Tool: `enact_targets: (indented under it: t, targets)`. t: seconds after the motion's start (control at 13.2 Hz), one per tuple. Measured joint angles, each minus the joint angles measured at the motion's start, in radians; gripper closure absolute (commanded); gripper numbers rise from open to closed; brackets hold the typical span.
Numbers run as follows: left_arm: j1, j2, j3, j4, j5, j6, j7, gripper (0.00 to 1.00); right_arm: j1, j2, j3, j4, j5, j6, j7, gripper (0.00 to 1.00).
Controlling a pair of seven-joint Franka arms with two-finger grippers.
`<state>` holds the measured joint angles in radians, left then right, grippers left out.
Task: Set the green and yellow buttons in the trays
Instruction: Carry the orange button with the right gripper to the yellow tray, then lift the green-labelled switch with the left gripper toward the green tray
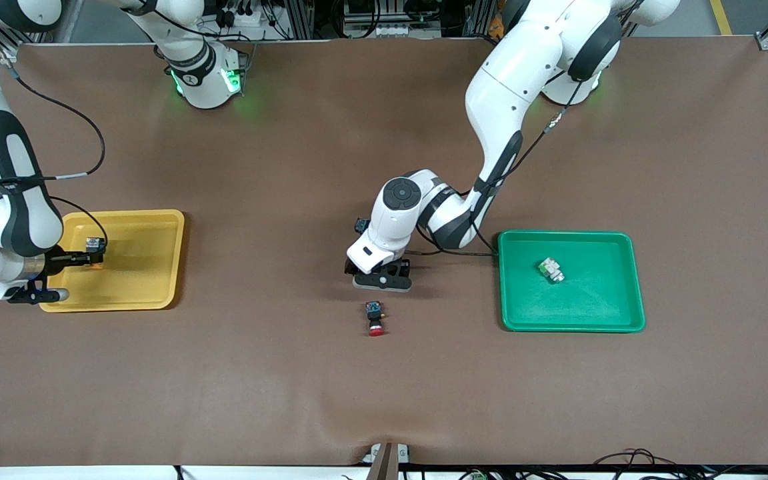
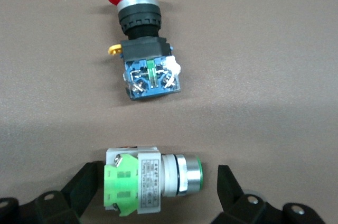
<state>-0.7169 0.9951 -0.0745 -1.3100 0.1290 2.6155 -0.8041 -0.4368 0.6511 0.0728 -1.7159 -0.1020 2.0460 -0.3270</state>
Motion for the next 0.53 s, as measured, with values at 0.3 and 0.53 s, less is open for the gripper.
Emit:
enact_targets:
  t: [0.3, 0.53]
  targets:
    - [-0.021, -0.001, 0.026, 0.003, 0.000, 0.000, -0.007, 1.00, 0.000, 0.002, 0.001, 0.000, 0.000, 0.000, -0.001, 0.00]
    - [-0.018, -0.017, 0.031, 0.004, 0.000, -0.045, -0.011, 1.00, 0.000, 0.005, 0.004, 0.001, 0.000, 0.001, 0.001, 0.00]
